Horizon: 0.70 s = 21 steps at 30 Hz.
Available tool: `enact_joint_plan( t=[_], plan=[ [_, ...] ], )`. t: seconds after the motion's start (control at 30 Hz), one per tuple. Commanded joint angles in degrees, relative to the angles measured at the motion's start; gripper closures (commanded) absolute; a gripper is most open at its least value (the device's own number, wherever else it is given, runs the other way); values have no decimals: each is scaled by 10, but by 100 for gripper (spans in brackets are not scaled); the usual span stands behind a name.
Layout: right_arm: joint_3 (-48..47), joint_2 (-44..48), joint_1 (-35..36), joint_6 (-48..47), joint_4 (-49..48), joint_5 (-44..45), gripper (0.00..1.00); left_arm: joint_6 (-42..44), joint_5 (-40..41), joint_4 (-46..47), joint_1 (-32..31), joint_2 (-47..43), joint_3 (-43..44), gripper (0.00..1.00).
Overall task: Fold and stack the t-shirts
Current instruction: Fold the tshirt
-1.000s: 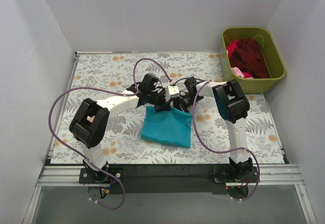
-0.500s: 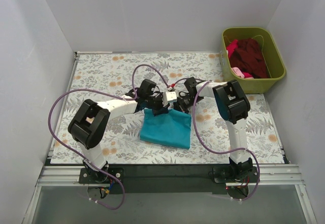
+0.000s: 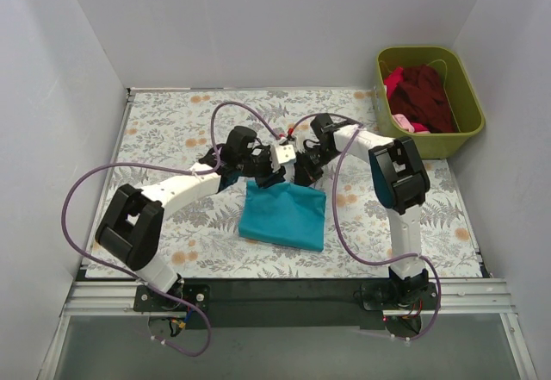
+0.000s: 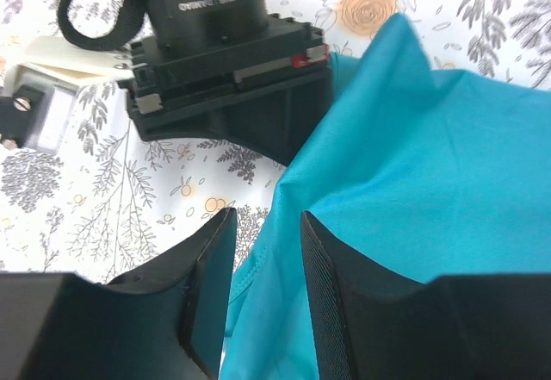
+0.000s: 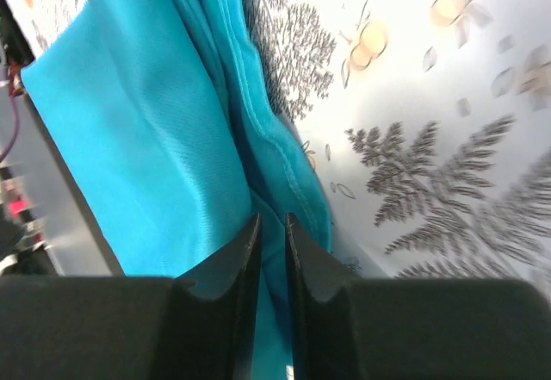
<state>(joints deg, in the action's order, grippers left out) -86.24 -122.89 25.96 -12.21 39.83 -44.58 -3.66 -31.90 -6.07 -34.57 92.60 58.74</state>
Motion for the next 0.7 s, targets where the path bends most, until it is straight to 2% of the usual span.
enact_joint_plan(
  t=[0.0, 0.1, 0.23, 0.33, 0.37, 0.4, 0.53, 0.67],
  plan=[
    [-50, 36, 0, -19, 37, 49, 76, -15, -3, -25, 3, -53, 7, 65],
    [-86, 40, 0, -30, 65, 72, 75, -30, 0, -47, 3, -77, 1, 65],
    [-137, 49, -3, -58, 100, 112, 70, -94, -23, -95, 24, -90, 13, 64],
    [-162, 66, -19, -69, 111, 119, 59, -128, -49, -135, 53, -77, 24, 59],
    [-159, 78, -23, -81, 118, 114, 54, -137, -58, -145, 63, -70, 38, 58],
    [-148, 85, -31, -88, 123, 110, 53, -148, -68, -159, 75, -57, 45, 57],
    [-92, 114, -41, -129, 152, 98, 53, -170, -101, -199, 126, -8, 87, 54],
    [-39, 131, -41, -156, 160, 102, 51, -169, -113, -218, 143, 29, 105, 51]
  ],
)
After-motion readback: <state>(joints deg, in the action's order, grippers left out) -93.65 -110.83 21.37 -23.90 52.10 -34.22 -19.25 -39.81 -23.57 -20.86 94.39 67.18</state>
